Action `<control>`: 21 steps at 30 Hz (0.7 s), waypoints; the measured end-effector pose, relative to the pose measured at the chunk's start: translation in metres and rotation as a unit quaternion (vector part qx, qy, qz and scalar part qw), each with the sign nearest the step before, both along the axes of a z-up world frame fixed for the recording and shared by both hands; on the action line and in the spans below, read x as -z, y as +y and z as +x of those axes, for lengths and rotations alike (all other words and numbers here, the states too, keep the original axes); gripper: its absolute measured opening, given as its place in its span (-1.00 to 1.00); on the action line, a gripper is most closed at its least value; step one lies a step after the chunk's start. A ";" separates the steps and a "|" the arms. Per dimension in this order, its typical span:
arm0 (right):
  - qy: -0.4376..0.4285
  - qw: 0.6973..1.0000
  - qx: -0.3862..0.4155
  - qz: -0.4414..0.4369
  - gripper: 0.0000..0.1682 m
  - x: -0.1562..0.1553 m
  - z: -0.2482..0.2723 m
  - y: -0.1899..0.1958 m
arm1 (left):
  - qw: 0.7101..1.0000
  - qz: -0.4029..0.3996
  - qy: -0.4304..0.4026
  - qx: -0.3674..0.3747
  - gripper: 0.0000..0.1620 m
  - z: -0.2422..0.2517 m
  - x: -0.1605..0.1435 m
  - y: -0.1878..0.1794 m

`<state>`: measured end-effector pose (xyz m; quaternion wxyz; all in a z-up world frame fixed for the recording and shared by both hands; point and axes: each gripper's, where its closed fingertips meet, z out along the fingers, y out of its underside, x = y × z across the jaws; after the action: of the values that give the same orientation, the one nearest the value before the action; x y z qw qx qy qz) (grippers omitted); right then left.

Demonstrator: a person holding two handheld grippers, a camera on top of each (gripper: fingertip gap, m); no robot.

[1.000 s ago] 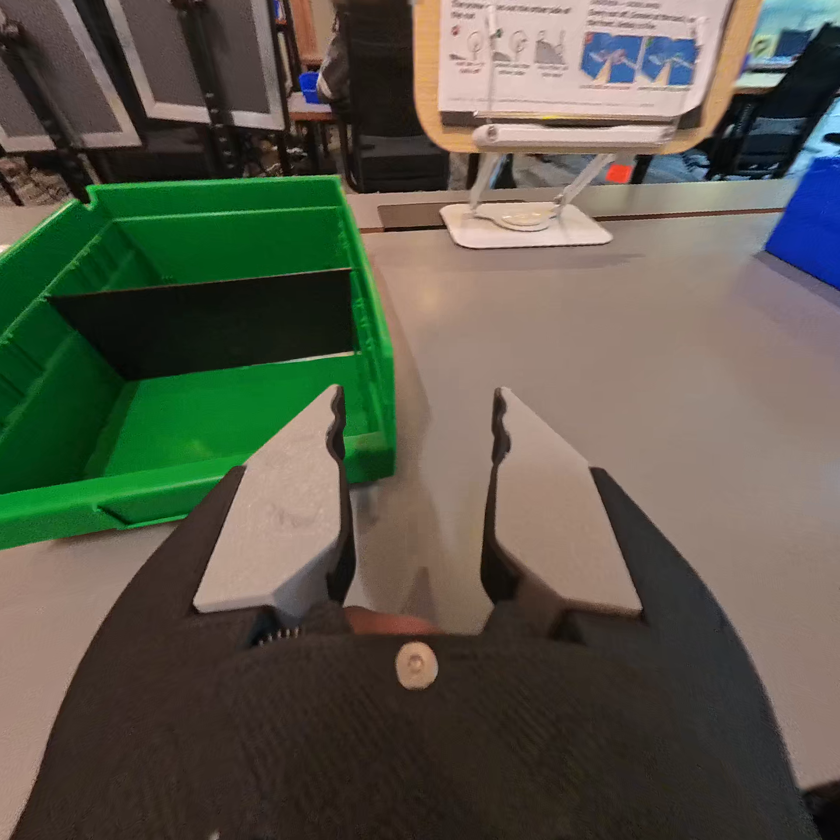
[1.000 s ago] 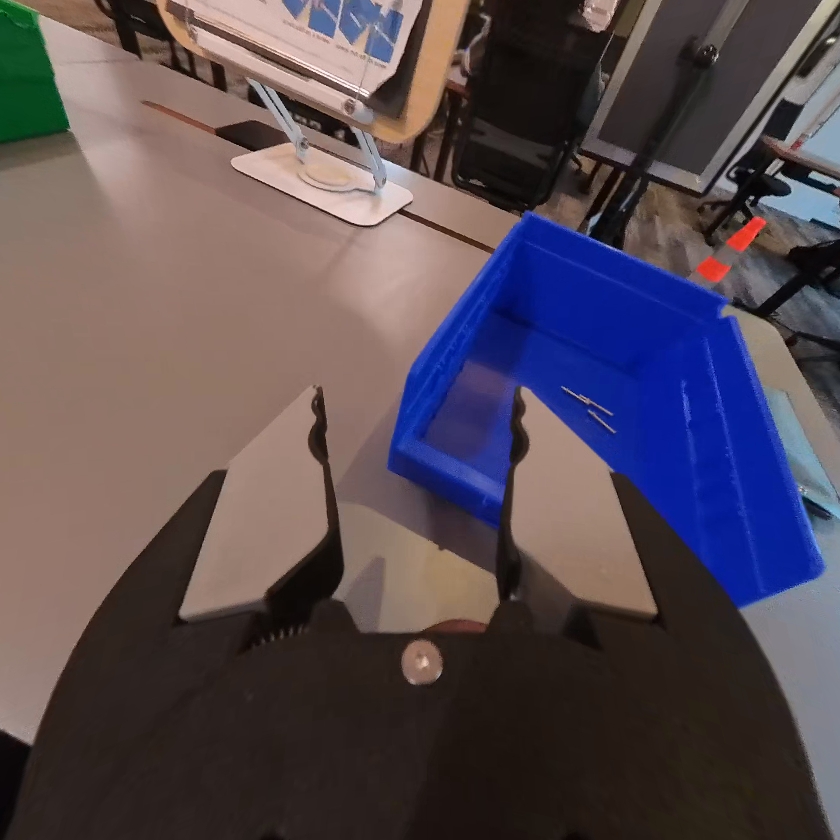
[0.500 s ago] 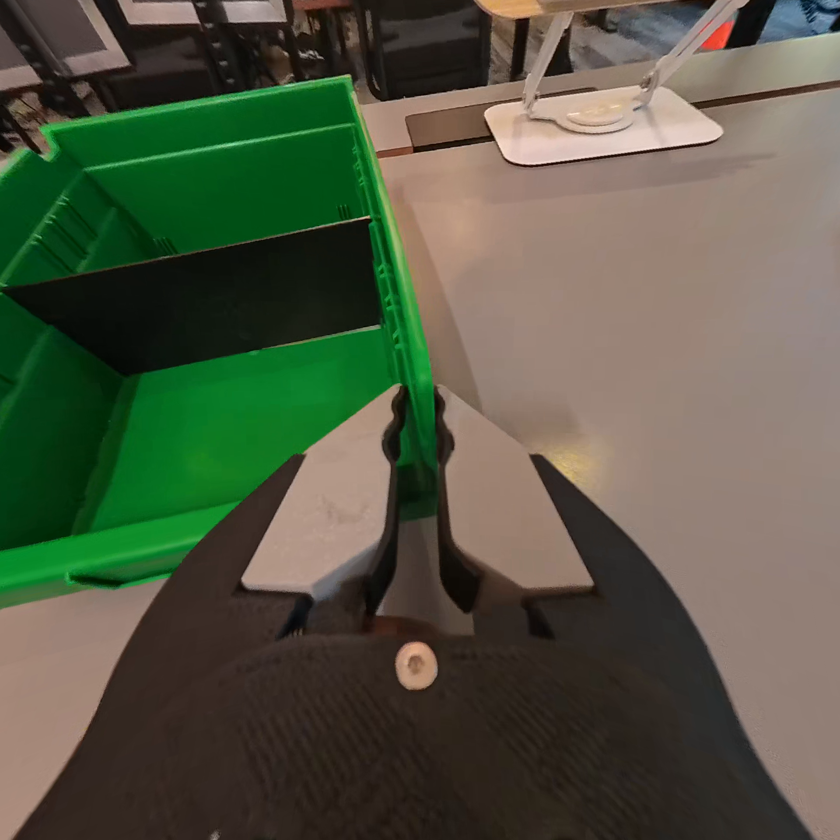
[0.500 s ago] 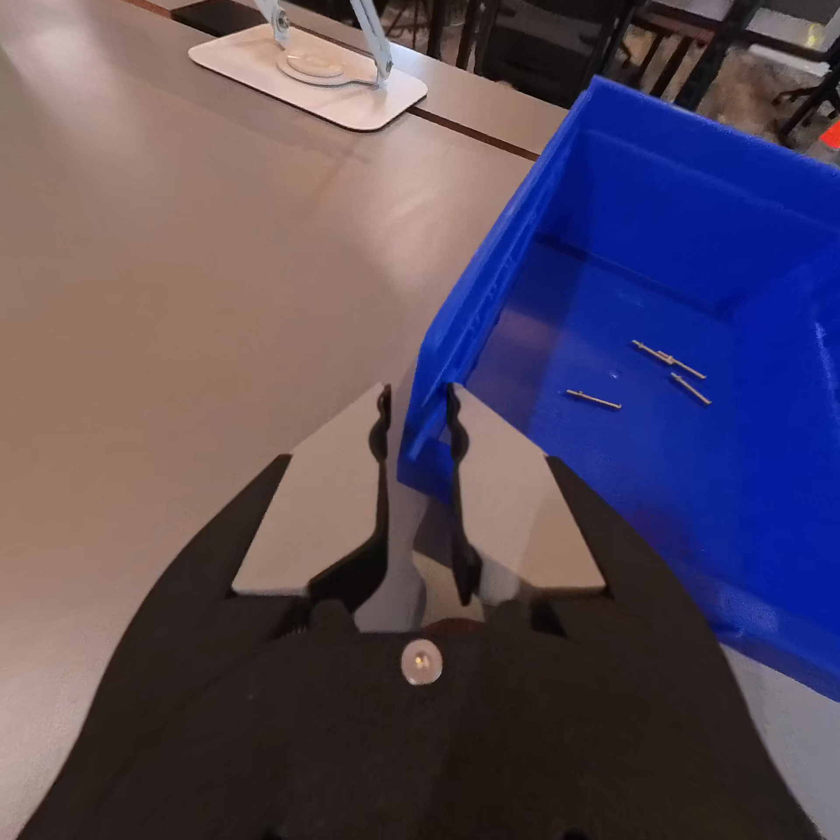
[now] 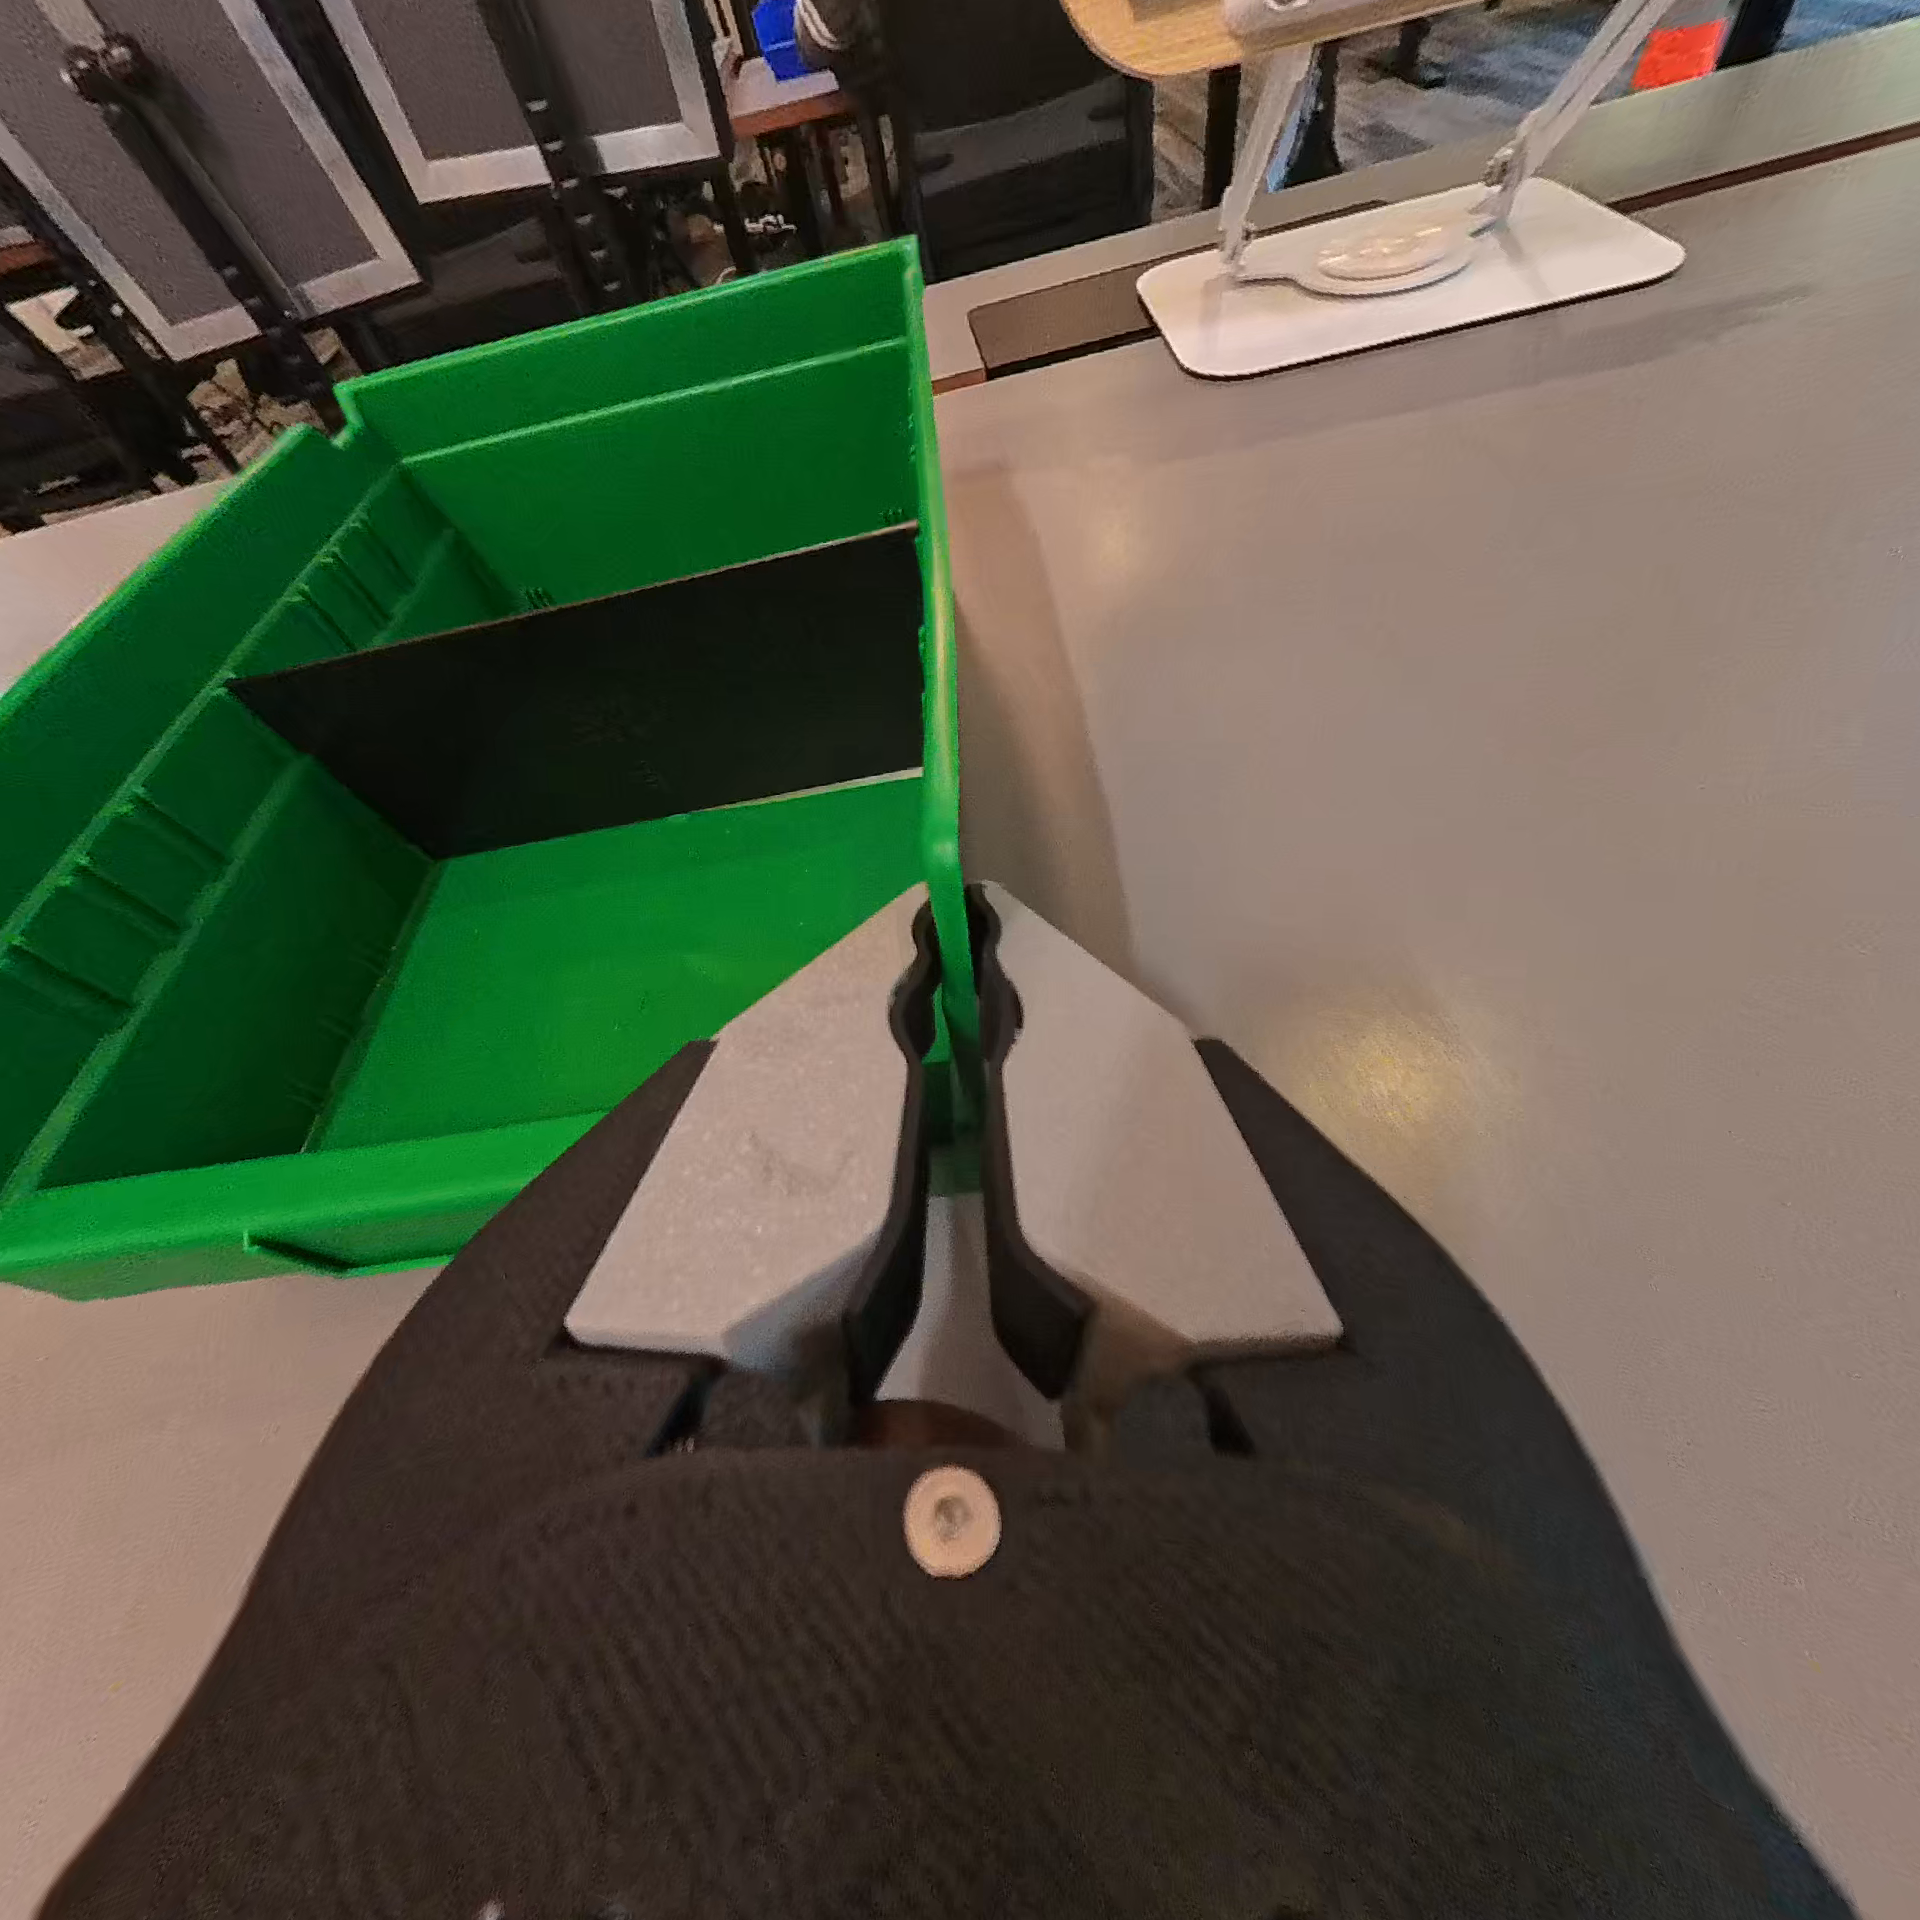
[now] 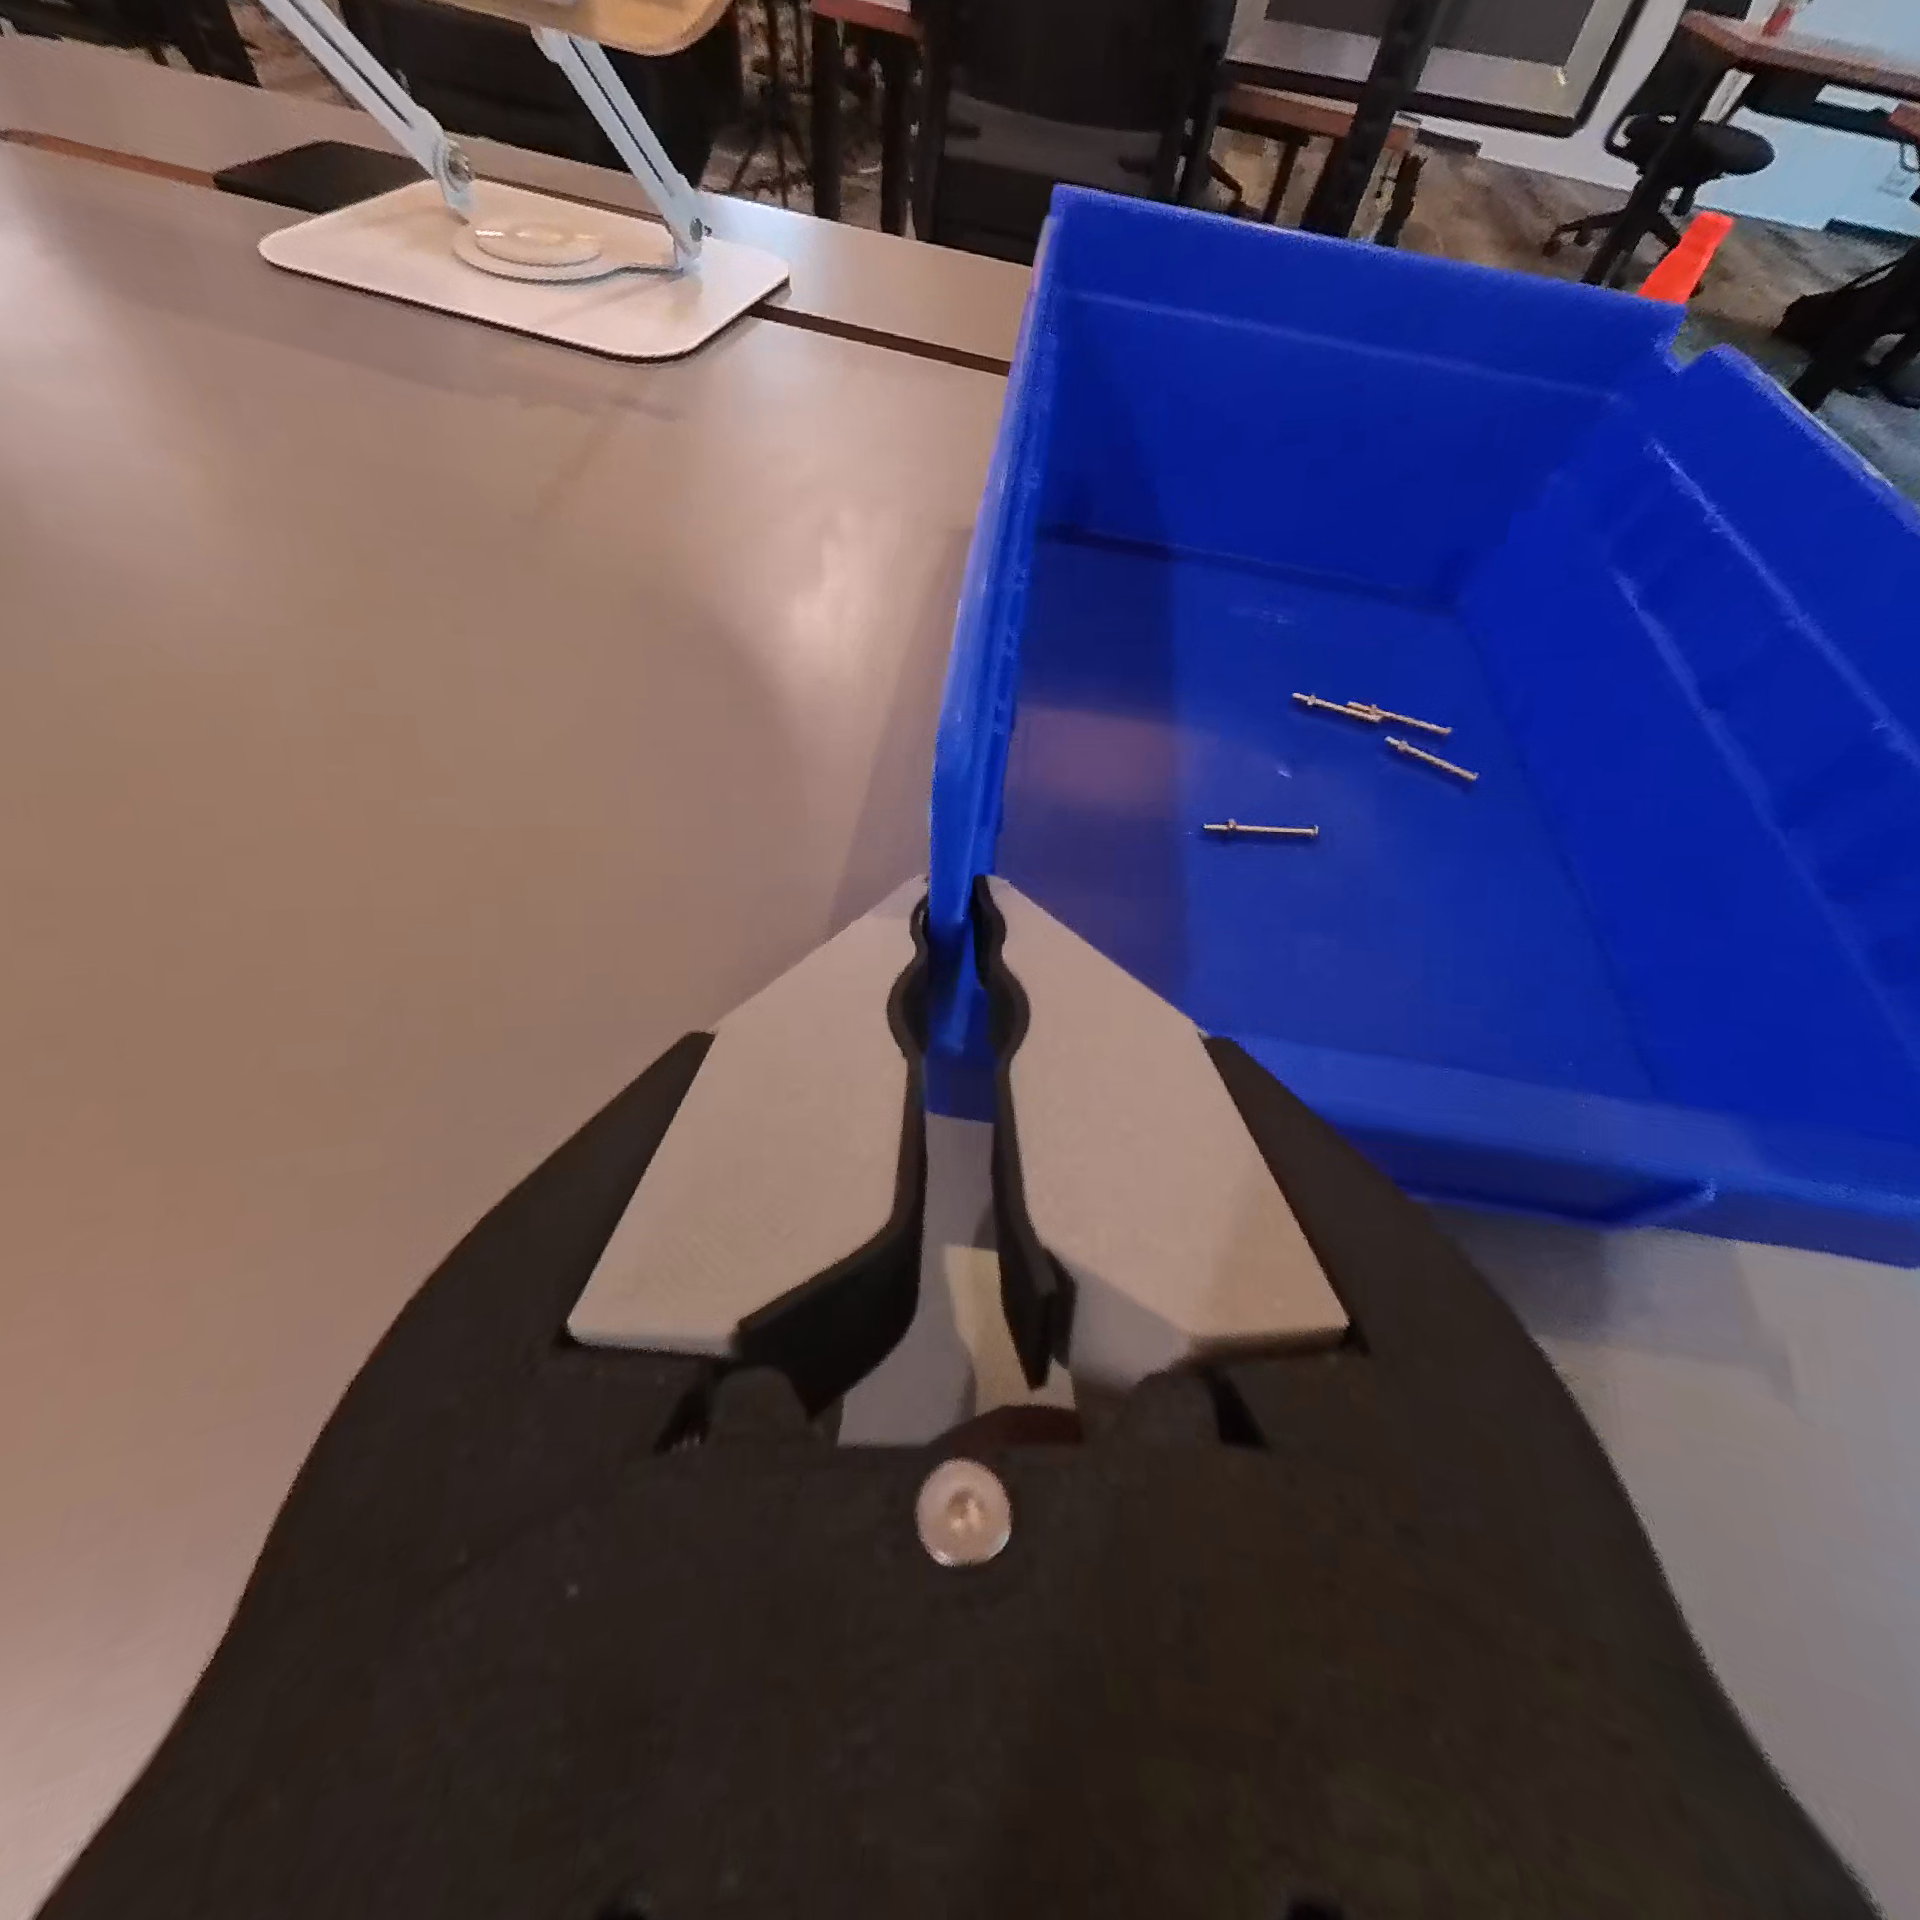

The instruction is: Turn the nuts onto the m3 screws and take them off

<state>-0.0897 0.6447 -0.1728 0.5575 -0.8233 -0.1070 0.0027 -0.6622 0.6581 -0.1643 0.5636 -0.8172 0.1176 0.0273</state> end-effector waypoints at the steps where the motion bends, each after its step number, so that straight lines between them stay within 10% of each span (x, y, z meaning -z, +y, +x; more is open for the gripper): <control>1: -0.001 1.000 0.000 -0.002 -0.98 0.000 0.002 -0.001 | 1.000 0.001 0.002 0.006 -1.00 0.001 -0.001 -0.002; 21: 0.072 0.995 -0.072 -0.022 -0.88 -0.005 -0.140 0.004 | 0.989 0.102 -0.071 0.077 -0.97 0.011 -0.095 -0.050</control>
<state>-0.2299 0.6486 -0.1681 0.5440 -0.8231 -0.1252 0.1041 -0.6516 0.6085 -0.0689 0.6513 -0.7439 0.1362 -0.0622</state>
